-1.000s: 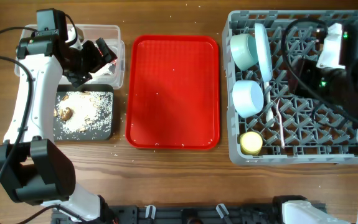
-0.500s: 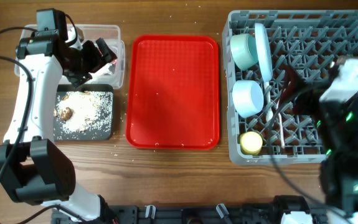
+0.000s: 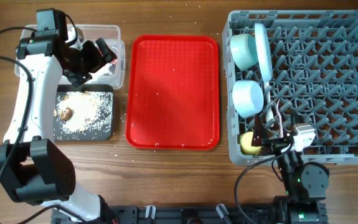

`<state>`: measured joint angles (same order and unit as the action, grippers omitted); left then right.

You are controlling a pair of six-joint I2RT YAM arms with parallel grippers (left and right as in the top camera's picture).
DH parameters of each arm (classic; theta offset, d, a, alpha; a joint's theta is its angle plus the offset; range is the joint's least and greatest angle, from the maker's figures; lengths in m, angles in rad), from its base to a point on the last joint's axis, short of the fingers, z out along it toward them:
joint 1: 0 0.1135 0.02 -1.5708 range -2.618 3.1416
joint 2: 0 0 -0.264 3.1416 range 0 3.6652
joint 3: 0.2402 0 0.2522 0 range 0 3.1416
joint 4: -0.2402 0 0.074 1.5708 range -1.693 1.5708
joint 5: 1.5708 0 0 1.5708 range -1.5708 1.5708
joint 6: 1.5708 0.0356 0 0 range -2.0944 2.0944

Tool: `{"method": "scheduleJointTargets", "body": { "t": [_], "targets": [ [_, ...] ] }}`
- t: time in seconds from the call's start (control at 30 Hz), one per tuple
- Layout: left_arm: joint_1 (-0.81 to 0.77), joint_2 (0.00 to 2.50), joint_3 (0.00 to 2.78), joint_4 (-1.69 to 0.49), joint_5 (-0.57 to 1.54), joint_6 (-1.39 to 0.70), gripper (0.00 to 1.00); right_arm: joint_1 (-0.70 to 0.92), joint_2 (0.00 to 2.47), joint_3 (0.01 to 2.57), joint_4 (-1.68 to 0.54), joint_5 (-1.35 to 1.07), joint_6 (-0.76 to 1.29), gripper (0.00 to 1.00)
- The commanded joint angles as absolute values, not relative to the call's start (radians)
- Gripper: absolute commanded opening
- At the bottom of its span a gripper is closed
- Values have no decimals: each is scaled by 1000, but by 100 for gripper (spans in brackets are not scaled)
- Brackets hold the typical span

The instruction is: Sort waste into correct bins and load items into the dishwasher rack

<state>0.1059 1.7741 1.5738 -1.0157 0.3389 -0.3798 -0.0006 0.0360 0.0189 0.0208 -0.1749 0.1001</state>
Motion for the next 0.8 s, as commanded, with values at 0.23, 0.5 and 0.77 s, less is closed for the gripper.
{"method": "scheduleJointTargets", "body": {
  "t": [0.23, 0.5, 0.77],
  "targets": [
    [104, 1758, 1586, -1014, 340, -375, 100, 4, 18, 6, 12, -158, 107, 100],
    [105, 1705, 1584, -1002, 234, -371, 100, 4, 18, 6, 12, -158, 108, 99],
    [16, 1194, 993, -312, 239, -218, 100, 4, 18, 6, 12, -158, 108, 100]
  ]
}}
